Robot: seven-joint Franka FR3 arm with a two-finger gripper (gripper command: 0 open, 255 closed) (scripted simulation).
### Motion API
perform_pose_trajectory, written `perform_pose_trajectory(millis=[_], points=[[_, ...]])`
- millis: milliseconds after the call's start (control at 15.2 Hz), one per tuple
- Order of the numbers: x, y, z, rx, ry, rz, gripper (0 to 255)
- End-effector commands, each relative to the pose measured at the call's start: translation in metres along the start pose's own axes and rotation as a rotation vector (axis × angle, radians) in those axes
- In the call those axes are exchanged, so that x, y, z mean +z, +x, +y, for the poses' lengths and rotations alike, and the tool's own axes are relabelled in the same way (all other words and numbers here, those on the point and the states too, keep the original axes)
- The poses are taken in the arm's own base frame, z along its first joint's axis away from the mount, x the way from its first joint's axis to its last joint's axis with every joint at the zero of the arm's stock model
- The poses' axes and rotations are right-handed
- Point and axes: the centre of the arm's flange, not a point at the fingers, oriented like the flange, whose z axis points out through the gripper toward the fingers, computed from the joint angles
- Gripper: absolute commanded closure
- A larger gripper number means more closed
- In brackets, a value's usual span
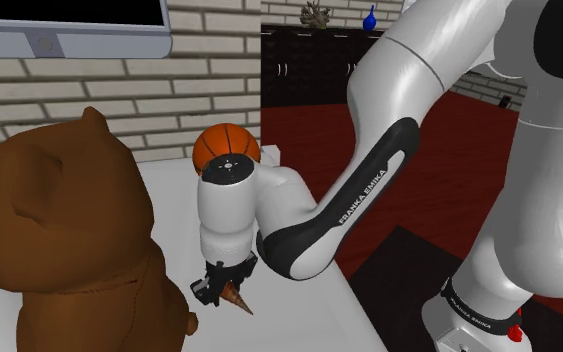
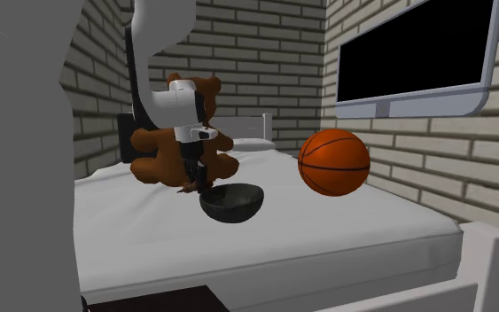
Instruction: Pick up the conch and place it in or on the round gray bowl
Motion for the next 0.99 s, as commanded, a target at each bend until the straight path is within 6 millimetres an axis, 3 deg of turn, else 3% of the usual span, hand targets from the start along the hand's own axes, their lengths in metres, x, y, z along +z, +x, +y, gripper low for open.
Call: perform_pose_trajectory(millis=[0, 924], points=[[-0.009, 0.000, 0.000, 0.000, 0.000, 0.000, 255], [-0.083, 0.009, -0.002, 0.000, 0.000, 0.000, 255]])
